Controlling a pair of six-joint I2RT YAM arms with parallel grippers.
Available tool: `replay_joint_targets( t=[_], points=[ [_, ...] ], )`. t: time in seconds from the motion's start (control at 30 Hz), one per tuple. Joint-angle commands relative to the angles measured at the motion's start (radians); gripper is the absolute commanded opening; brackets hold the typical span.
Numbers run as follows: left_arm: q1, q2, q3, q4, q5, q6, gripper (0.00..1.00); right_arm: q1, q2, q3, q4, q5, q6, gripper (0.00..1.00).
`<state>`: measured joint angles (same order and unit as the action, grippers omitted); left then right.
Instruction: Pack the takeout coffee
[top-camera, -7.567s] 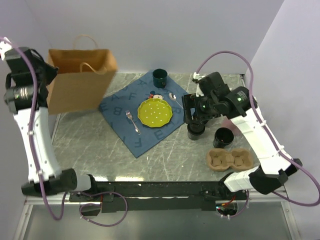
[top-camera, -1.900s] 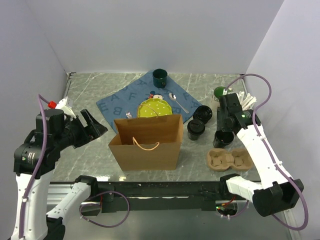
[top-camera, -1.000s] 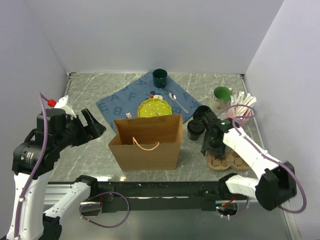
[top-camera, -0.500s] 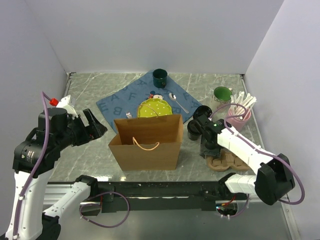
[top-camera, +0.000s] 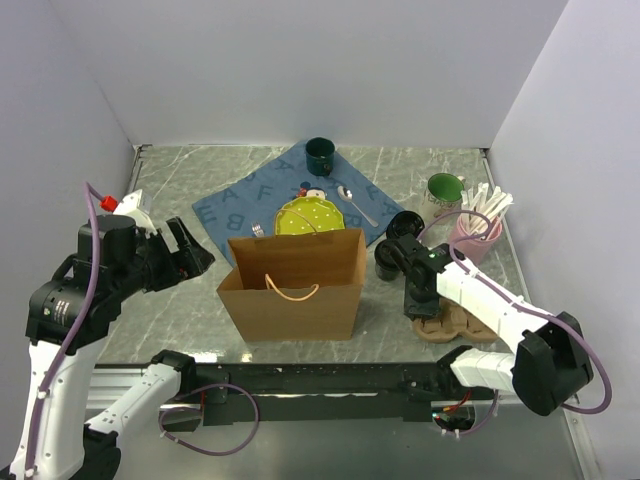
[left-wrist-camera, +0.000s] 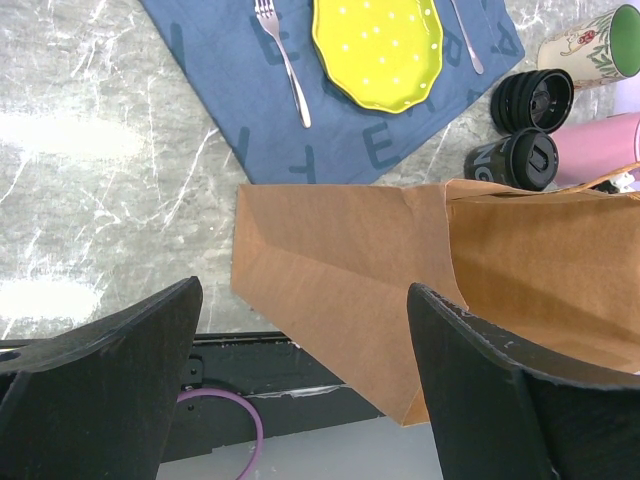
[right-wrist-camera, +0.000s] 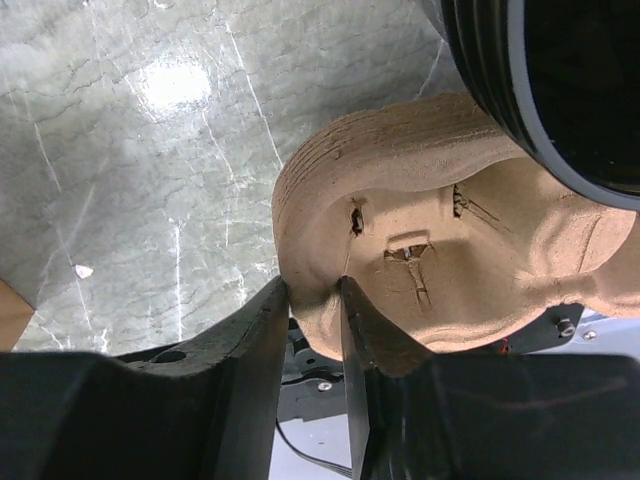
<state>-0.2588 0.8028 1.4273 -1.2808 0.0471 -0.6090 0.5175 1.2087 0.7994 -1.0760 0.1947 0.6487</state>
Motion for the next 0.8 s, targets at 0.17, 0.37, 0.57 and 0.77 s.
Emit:
replay_joint_targets(
  t=[0.17,0.37,0.57,0.77],
  points=[
    [-0.005,0.018,0.036,0.015,-0.010,0.005,0.89,0.003,-0.047,-0.005,0.018,-0.006,0.008,0.37],
    [-0.005,0.015,0.018,0.020,0.017,-0.018,0.88,-0.001,-0.046,0.009,0.010,-0.015,-0.004,0.31],
    [-0.005,0.021,0.030,0.015,0.000,-0.012,0.88,-0.002,-0.058,0.023,-0.009,0.003,-0.011,0.24],
    [-0.005,0.022,0.030,0.018,0.010,-0.017,0.88,-0.008,-0.069,0.030,-0.035,0.012,-0.017,0.26]
  ],
)
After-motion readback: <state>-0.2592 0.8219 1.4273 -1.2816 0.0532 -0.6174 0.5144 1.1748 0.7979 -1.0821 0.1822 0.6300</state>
